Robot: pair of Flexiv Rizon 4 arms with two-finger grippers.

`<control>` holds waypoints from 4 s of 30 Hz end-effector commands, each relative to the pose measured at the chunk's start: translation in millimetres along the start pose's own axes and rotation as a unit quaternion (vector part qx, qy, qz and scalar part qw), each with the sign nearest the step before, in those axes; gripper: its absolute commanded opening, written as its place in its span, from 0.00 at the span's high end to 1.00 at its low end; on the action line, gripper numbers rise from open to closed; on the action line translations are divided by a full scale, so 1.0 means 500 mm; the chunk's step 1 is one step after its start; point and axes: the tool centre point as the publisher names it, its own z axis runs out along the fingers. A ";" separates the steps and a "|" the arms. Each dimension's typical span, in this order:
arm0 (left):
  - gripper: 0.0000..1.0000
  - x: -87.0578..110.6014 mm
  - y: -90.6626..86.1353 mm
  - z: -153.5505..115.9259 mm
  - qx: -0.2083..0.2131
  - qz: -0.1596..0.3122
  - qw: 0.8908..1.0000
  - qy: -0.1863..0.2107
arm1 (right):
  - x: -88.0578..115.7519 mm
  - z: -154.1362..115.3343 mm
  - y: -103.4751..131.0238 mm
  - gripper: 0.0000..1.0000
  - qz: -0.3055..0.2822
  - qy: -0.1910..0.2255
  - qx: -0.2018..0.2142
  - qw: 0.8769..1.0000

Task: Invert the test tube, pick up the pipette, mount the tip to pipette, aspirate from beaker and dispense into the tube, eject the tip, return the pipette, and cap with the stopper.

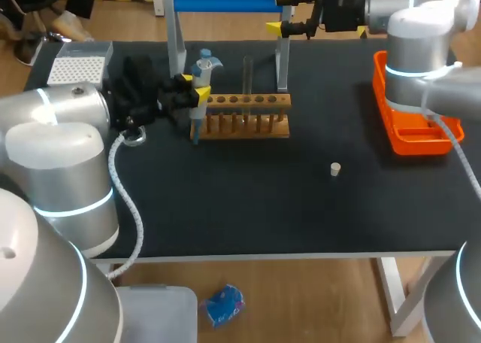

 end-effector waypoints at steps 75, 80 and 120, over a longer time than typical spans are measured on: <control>1.00 -0.490 -0.059 0.207 -0.116 -0.109 0.933 -0.322 | 0.000 -0.001 0.000 0.00 0.000 0.000 0.000 1.000; 1.00 -0.511 -0.056 0.222 -0.121 -0.119 0.926 -0.338 | 0.000 -0.001 0.000 0.00 0.000 0.000 0.000 1.000; 1.00 -0.564 -0.034 0.290 -0.172 -0.152 0.893 -0.386 | 0.000 -0.001 0.000 0.00 0.000 0.000 0.000 1.000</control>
